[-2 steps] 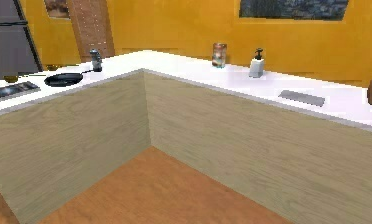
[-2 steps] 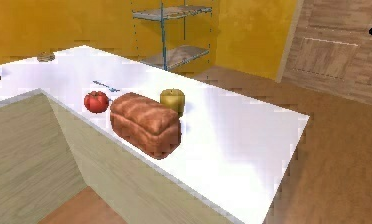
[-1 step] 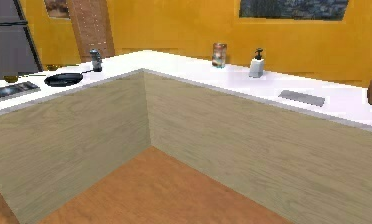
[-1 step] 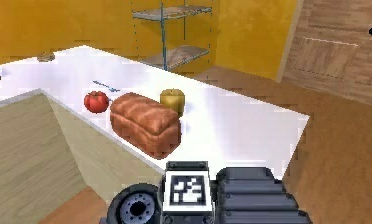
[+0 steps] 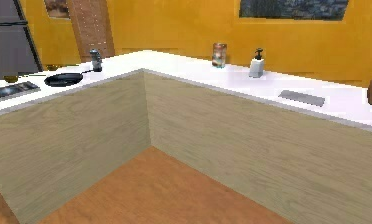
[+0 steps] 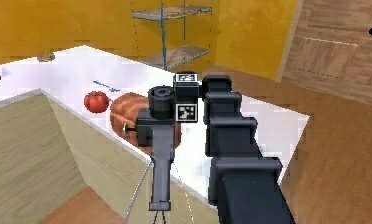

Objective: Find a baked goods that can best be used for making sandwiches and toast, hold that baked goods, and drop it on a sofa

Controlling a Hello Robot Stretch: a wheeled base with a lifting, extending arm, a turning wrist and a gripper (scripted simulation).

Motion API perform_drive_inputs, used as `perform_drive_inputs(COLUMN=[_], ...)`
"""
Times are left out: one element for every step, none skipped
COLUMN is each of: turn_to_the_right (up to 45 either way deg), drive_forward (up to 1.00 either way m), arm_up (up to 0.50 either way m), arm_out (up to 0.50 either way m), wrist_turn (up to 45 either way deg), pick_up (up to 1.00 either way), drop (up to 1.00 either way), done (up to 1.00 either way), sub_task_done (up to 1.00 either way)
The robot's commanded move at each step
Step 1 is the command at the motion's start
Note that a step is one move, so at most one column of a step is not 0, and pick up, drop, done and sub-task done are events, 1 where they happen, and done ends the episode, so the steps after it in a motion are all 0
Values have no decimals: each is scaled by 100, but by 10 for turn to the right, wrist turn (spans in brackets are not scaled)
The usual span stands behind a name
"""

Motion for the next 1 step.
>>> perform_drive_inputs(turn_to_the_right=[0], drive_forward=[0], arm_up=[0], arm_out=[0], wrist_turn=[450], pick_up=[0], drop=[0], done=[0], sub_task_done=[0])
